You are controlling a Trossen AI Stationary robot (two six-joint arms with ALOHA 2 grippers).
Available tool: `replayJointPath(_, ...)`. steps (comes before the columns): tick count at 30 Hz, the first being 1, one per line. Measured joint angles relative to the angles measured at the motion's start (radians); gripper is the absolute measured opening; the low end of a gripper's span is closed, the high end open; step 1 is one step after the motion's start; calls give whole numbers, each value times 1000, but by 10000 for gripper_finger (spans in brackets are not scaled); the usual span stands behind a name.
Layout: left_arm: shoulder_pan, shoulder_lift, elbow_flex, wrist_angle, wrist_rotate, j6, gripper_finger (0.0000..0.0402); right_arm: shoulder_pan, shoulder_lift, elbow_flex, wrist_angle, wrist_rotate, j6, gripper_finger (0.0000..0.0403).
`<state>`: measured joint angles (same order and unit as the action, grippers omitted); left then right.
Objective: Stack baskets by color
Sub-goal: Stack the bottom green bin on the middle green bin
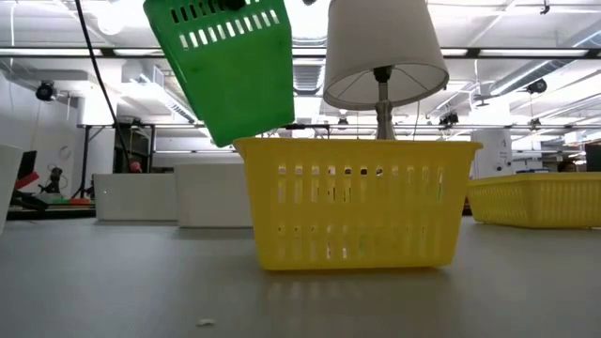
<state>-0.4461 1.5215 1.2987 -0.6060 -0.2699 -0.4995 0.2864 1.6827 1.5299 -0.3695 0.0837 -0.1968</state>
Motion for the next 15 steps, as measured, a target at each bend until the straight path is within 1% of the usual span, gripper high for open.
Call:
replayJointPath(4, 0, 0, -1, 14, -3, 64, 0, -17, 4, 0, -22, -39, 23, 141)
replayJointPath(8, 0, 0, -2, 31, -10, 103, 0, -23, 7, 0, -37, -51, 26, 132)
replayJointPath(10, 0, 0, -2, 40, -10, 126, 0, -25, 11, 0, -41, -78, 23, 125)
replayJointPath(13, 0, 0, -2, 49, -9, 149, 0, -28, 17, 0, -42, -117, 9, 106)
replayJointPath(15, 0, 0, -2, 49, -10, 151, 0, -27, 20, -1, -44, -120, -7, 84)
